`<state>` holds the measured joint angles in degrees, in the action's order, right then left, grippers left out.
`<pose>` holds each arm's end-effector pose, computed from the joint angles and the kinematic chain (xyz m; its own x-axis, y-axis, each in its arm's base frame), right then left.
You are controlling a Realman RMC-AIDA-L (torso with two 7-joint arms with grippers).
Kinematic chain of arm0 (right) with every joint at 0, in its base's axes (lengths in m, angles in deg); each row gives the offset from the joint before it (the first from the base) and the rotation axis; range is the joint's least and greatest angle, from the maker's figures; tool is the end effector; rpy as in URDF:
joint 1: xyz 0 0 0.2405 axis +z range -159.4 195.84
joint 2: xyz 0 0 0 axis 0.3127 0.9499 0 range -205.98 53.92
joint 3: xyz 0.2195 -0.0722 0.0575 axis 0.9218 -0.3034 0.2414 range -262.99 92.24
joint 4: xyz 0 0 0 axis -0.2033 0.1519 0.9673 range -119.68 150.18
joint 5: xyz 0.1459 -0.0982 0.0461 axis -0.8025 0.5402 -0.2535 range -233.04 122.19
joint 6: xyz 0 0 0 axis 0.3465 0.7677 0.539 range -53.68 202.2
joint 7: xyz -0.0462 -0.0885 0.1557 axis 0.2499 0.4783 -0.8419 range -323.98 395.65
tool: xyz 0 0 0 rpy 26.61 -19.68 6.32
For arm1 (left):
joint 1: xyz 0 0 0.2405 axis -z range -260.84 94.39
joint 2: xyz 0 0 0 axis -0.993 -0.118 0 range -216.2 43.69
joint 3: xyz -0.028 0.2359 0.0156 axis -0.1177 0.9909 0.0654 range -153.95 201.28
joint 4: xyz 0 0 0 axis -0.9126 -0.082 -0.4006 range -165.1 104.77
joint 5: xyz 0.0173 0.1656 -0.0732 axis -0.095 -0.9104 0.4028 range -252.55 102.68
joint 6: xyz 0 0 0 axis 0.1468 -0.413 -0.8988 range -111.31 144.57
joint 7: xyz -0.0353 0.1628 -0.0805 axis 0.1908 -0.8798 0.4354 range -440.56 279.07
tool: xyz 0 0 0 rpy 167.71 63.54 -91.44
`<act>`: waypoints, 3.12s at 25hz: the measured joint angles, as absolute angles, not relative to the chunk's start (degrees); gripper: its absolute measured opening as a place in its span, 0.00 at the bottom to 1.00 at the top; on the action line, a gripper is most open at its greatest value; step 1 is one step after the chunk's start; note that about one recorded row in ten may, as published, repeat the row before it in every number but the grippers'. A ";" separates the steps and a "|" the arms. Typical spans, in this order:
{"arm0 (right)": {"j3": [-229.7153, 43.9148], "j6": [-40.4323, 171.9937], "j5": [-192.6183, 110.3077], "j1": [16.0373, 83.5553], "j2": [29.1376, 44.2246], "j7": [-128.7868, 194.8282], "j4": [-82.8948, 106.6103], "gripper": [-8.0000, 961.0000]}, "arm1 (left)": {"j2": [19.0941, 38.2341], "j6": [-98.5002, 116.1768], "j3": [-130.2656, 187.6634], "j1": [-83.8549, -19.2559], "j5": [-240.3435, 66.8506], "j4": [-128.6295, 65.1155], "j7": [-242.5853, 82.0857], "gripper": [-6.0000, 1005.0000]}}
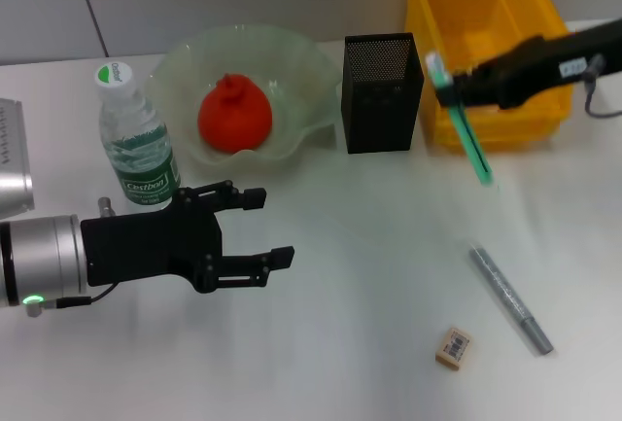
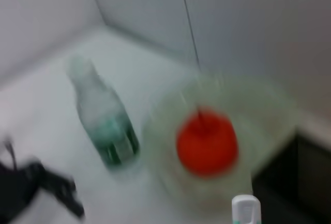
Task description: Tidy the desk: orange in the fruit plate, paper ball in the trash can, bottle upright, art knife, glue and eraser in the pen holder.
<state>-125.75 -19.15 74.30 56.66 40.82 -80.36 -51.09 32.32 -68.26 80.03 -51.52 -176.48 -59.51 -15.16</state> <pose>0.1754 0.3677 0.0453 0.8145 -0.4881 -0.3136 -0.5703 -0.7729 -0.2782 -0.1931 0.3005 -0.0651 0.8505 0.1742 0.4963 0.2623 -0.9584 -0.1130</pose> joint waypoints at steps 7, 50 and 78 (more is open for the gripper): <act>-122.79 -13.55 60.17 53.92 40.82 -70.91 -47.00 0.20 | 32.38 -68.52 80.18 -51.58 -175.99 -59.28 -15.62 0.83; -123.05 17.66 32.98 61.58 43.05 -29.13 -8.10 0.24 | 32.40 -68.79 79.98 -52.22 -174.61 -59.17 -16.06 0.83; -123.52 18.20 31.76 61.11 43.06 -27.41 -5.89 0.50 | 32.23 -70.67 79.74 -53.31 -174.11 -59.56 -16.06 0.83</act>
<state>-123.52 18.20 31.76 61.11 43.06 -27.41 -5.89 32.23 -70.67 79.74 -53.31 -174.11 -59.56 -16.06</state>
